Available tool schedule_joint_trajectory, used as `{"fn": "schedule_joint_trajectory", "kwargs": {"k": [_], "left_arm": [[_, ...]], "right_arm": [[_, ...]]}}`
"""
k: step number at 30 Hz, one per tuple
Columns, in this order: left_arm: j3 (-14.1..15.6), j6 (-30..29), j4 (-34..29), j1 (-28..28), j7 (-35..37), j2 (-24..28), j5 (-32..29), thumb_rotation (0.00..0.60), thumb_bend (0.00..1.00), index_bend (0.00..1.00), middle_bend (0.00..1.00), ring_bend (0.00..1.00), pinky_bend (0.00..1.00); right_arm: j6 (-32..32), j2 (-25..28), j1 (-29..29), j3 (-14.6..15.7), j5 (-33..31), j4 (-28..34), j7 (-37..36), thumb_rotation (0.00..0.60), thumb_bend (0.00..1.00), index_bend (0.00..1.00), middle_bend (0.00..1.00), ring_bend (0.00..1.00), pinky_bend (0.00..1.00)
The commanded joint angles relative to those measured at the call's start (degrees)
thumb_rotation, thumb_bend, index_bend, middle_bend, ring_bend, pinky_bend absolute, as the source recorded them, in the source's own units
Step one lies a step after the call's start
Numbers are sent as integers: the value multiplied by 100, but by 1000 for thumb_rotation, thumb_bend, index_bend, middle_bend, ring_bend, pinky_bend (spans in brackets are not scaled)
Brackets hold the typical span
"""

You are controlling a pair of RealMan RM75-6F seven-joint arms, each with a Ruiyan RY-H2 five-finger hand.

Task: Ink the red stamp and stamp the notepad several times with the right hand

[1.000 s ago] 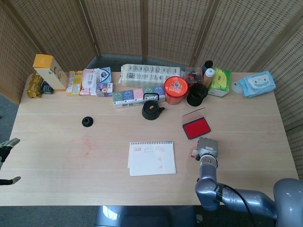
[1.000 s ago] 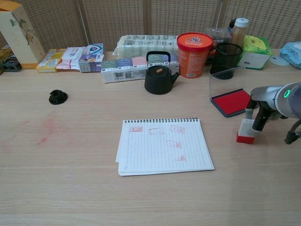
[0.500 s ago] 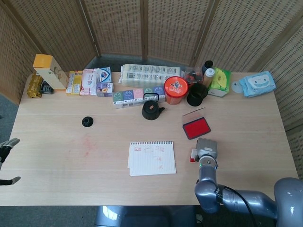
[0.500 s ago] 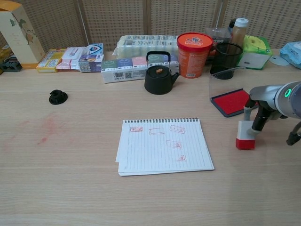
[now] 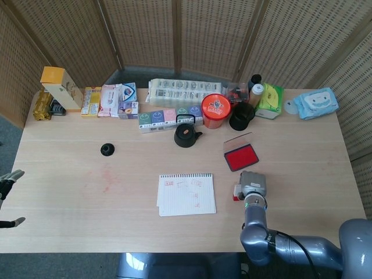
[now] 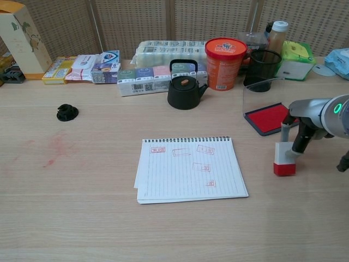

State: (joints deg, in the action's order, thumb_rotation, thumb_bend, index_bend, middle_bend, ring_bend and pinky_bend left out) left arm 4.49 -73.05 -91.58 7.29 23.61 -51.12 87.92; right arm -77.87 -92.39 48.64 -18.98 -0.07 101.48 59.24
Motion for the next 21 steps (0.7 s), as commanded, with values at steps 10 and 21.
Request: {"fn": "schedule_joint_trajectory", "kwargs": {"k": [10, 21], "left_arm": [[5, -25, -6, -8, 3, 5, 20, 600, 0, 0, 0, 0, 10], [12, -27, -6, -8, -1, 4, 34, 600, 0, 0, 0, 0, 10]], "right_arm": [[-151, 212, -5, 26, 33, 369, -56, 600, 370, 469, 989, 1000, 1000], [-208, 378, -36, 76, -4, 573, -106, 600, 375, 482, 989, 1000, 1000]]}}
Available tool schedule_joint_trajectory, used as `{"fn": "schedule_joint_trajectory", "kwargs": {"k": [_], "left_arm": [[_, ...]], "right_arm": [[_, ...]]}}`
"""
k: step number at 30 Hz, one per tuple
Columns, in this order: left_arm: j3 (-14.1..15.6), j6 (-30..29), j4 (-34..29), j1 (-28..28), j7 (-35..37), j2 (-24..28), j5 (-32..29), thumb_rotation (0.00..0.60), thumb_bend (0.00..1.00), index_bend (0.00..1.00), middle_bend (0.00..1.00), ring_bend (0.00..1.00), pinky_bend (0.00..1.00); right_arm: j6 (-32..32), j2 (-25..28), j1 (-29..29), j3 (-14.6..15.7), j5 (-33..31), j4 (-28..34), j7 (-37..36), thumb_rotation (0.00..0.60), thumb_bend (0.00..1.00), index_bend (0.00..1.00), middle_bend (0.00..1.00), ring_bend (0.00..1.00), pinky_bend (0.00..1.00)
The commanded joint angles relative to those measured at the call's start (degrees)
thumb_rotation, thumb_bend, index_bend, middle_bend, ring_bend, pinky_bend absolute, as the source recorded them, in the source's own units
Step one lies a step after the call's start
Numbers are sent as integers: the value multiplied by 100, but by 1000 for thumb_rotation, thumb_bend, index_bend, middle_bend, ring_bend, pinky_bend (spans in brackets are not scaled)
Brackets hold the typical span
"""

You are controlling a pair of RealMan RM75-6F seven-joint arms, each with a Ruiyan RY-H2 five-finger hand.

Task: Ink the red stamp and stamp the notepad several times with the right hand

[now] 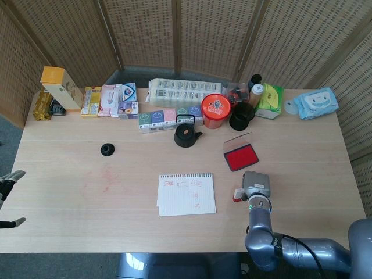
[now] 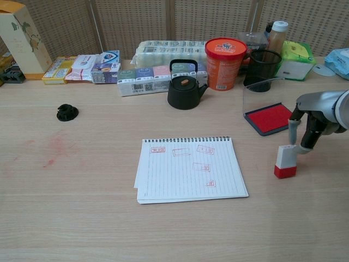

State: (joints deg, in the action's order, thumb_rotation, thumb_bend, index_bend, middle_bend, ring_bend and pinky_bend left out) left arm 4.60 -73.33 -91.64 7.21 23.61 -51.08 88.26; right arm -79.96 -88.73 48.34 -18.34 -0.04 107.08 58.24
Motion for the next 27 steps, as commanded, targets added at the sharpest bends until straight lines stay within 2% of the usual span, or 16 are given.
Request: {"fn": "schedule_joint_trajectory", "kwargs": {"k": [1, 13, 27], "left_arm": [[1, -1, -1, -1, -2, 0, 1, 600, 0, 0, 0, 0, 10], [1, 2, -15, 1, -29, -2, -6, 600, 0, 0, 0, 0, 11], [12, -41, -5, -14, 6, 9, 31, 600, 0, 0, 0, 0, 11]], "right_arm": [[2, 15, -7, 14, -10, 18, -5, 600, 375, 484, 989, 1000, 1000], [9, 86, -35, 129, -17, 158, -75, 600, 379, 501, 989, 1000, 1000], [-120, 313, -32, 94, 44, 529, -191, 600, 379, 502, 988, 1000, 1000]]}}
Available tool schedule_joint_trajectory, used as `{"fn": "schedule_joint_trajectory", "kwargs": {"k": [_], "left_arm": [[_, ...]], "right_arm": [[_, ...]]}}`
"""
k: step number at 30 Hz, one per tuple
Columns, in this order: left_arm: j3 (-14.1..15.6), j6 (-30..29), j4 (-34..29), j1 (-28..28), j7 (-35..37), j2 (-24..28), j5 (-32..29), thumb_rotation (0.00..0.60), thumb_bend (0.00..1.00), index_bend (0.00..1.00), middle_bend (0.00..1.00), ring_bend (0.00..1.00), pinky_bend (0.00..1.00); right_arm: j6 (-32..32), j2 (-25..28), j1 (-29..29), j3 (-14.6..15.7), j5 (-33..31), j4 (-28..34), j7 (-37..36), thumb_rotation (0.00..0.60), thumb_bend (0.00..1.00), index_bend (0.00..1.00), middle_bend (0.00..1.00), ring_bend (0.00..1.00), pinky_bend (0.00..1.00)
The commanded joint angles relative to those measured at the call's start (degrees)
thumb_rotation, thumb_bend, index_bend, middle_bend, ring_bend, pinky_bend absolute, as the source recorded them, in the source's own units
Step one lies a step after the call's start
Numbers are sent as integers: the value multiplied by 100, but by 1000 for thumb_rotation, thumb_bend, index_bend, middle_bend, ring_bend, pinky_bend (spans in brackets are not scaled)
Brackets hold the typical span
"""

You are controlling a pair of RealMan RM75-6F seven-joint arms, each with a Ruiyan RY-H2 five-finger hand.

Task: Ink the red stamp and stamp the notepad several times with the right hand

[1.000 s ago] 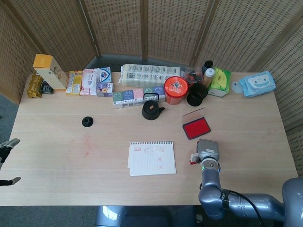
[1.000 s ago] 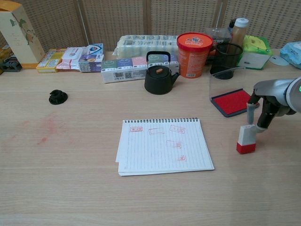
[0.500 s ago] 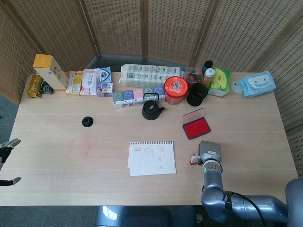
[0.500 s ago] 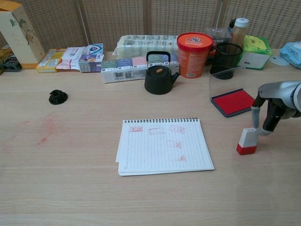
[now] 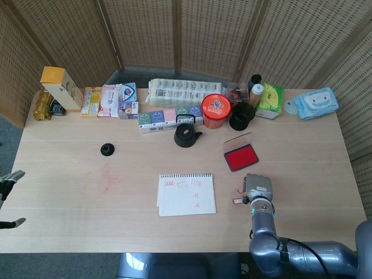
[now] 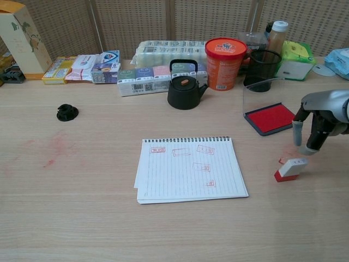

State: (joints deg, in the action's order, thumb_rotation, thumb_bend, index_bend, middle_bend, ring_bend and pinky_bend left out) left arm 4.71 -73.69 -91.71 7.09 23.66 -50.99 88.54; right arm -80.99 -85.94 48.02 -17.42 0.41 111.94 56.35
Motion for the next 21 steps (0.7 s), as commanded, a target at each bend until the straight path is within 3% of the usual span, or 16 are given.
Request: {"fn": "schedule_joint_trajectory", "kwargs": {"k": [1, 7, 12, 15, 17, 19, 21], "left_arm": [[1, -7, 3, -3, 3, 1, 5, 600, 0, 0, 0, 0, 11], [7, 0, -5, 0, -13, -1, 10, 600, 0, 0, 0, 0, 10], [-2, -24, -1, -8, -8, -5, 2, 600, 0, 0, 0, 0, 10], [-17, -93, 19, -27, -8, -21, 19, 600, 0, 0, 0, 0, 10], [-26, -157, 42, -44, -27, -45, 45, 600, 0, 0, 0, 0, 10], [-27, -221, 60, -67, -49, -73, 75, 600, 0, 0, 0, 0, 10], [-32, -286, 76, -85, -60, -96, 108, 600, 0, 0, 0, 0, 10]], "right_arm": [[-20, 50, 0, 6, -3, 67, -6, 600, 379, 502, 988, 1000, 1000], [88, 230, -35, -84, 204, 245, -235, 600, 376, 501, 973, 1000, 1000], [286, 549, -184, -139, 924, 431, -681, 600, 309, 470, 830, 948, 1000], [427, 861, -465, 109, 2195, 542, -1168, 600, 222, 367, 612, 740, 906], [455, 1015, -703, 309, 3094, 494, -1581, 600, 154, 298, 412, 458, 732], [507, 1180, -1034, 588, 4197, 323, -2217, 600, 116, 266, 283, 261, 597], [453, 1277, -1280, 811, 5014, 101, -2680, 600, 81, 250, 206, 163, 452]]}}
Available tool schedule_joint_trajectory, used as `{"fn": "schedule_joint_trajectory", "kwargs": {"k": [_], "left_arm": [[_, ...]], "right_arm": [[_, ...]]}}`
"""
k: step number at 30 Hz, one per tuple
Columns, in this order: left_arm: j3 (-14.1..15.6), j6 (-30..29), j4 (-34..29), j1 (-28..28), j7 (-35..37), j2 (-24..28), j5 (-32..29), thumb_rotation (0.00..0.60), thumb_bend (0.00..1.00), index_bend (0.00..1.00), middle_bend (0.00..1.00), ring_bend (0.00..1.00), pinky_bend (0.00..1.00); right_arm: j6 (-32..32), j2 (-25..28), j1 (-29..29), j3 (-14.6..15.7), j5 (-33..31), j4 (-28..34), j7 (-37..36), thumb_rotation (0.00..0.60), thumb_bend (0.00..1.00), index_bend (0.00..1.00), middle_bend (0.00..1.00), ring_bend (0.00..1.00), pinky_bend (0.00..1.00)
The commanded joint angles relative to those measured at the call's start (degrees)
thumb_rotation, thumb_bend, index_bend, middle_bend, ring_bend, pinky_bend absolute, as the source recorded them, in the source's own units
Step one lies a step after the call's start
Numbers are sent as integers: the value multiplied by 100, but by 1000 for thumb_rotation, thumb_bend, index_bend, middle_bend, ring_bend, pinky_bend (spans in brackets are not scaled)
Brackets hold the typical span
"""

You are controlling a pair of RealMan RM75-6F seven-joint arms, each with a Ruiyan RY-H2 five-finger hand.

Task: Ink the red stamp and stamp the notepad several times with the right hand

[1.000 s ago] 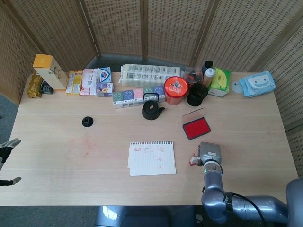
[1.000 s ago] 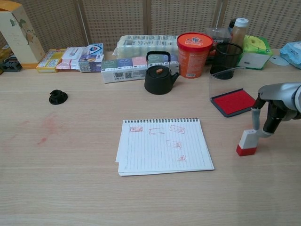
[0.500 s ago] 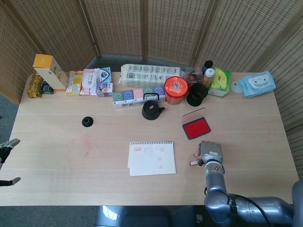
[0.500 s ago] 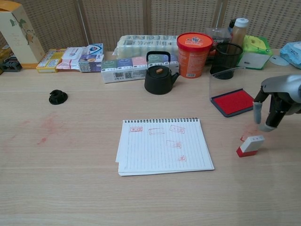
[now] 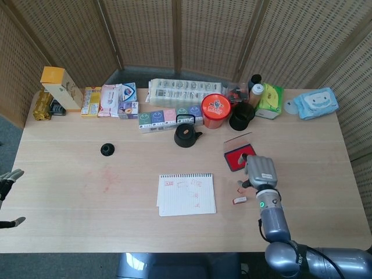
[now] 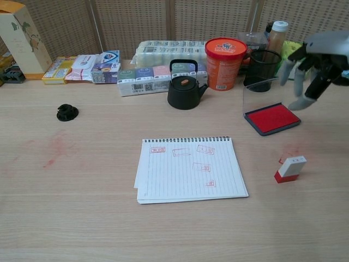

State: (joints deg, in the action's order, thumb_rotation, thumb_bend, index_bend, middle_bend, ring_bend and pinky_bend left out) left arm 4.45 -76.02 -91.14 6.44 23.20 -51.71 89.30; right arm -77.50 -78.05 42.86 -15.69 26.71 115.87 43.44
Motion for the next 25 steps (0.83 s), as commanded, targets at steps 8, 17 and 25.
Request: {"fn": "schedule_joint_trajectory", "kwargs": {"k": [8, 17, 25], "left_arm": [[-70, -422, 112, -147, -178, -165, 98, 600, 0, 0, 0, 0, 10], [-99, -731, 88, -291, -395, -235, 130, 600, 0, 0, 0, 0, 10], [-119, -1091, 96, -419, -670, -366, 302, 600, 0, 0, 0, 0, 10]], "right_arm": [[-414, 741, -1635, 1664, 4885, -1456, -2595, 589, 0, 215, 61, 0, 159], [-1073, 698, -2531, 2006, 5367, -2165, -3202, 584, 0, 191, 31, 0, 123], [-1478, 644, -2966, 1772, 5424, -2538, -3577, 597, 0, 184, 13, 0, 100]]}}
